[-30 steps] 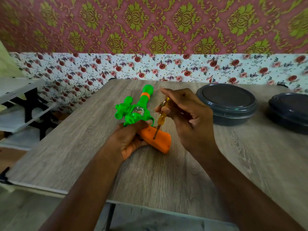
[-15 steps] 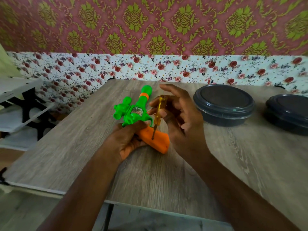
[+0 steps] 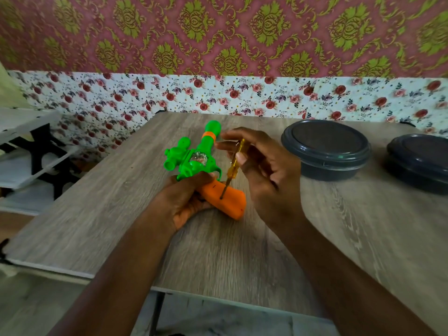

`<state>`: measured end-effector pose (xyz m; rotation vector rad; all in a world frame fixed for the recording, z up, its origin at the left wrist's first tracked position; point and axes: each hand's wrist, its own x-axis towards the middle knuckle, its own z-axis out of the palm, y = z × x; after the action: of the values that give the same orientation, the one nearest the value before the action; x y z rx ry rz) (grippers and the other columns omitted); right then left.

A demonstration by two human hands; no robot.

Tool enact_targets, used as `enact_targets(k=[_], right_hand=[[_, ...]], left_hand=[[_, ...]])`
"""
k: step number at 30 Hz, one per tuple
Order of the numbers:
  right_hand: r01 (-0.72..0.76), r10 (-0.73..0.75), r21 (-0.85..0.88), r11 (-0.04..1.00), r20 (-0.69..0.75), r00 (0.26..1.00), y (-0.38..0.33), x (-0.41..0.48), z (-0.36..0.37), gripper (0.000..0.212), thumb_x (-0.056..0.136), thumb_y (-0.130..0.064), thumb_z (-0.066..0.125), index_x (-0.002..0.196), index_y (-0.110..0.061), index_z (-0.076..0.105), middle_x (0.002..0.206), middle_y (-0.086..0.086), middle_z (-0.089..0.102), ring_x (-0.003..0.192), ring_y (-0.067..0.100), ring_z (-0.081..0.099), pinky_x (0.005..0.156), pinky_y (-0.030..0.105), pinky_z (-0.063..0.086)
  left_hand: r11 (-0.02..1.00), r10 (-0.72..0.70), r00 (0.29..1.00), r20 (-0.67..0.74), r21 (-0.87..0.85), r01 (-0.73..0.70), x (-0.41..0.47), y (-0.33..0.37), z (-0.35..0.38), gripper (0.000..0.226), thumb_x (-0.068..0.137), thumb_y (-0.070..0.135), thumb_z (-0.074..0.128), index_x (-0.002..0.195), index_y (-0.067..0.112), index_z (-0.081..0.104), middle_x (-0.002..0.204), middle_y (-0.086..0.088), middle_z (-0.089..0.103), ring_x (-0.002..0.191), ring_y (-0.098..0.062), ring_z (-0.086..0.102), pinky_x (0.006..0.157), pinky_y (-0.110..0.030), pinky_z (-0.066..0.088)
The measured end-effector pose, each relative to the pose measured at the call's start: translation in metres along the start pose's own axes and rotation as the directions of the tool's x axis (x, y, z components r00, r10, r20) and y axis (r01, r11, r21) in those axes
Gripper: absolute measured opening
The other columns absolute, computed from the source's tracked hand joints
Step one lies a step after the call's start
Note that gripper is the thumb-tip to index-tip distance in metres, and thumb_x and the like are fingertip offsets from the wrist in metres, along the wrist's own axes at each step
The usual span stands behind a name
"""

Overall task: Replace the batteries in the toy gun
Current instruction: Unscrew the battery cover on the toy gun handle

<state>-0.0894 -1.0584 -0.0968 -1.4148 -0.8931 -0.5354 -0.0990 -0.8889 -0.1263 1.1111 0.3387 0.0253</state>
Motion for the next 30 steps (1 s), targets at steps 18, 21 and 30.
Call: enact_targets(k=[18,21,30], right_hand=[[0.150,-0.159,-0.164,0.975,-0.042,0.986,0.0029,0.0009,0.0003,0.035,0.095,0.009,0.063,0.130,0.009,0.063,0.110,0.021,0.065,0.097,0.034,0.072,0.081,0.049,0.060],[0.145,-0.149,-0.166,0.975,-0.011,0.989,0.0010,-0.0016,0.0001,0.030,0.094,0.010,0.062,0.124,0.009,0.067,0.114,0.021,0.066,0.103,0.030,0.071,0.083,0.048,0.060],[0.125,-0.129,-0.155,0.980,-0.014,0.992,-0.0016,-0.0012,-0.0001,0.027,0.093,0.011,0.067,0.120,0.007,0.068,0.110,0.017,0.069,0.101,0.025,0.073,0.083,0.043,0.061]], left_hand=[[1.000,0.002,1.000,0.009,0.008,-0.002,0.0001,0.0000,0.0003,0.027,0.088,0.000,0.068,0.115,0.003,0.069,0.115,-0.026,0.071,0.086,-0.031,0.072,0.061,-0.051,0.064],[1.000,0.018,1.000,0.021,0.006,-0.019,-0.0007,0.0002,0.0006,0.021,0.090,0.000,0.066,0.110,0.005,0.070,0.110,-0.025,0.072,0.082,-0.031,0.072,0.068,-0.055,0.063],[1.000,0.003,1.000,-0.004,0.029,-0.002,-0.0018,0.0009,0.0015,0.027,0.088,0.001,0.069,0.115,0.001,0.069,0.125,-0.034,0.065,0.104,-0.041,0.064,0.074,-0.060,0.059]])
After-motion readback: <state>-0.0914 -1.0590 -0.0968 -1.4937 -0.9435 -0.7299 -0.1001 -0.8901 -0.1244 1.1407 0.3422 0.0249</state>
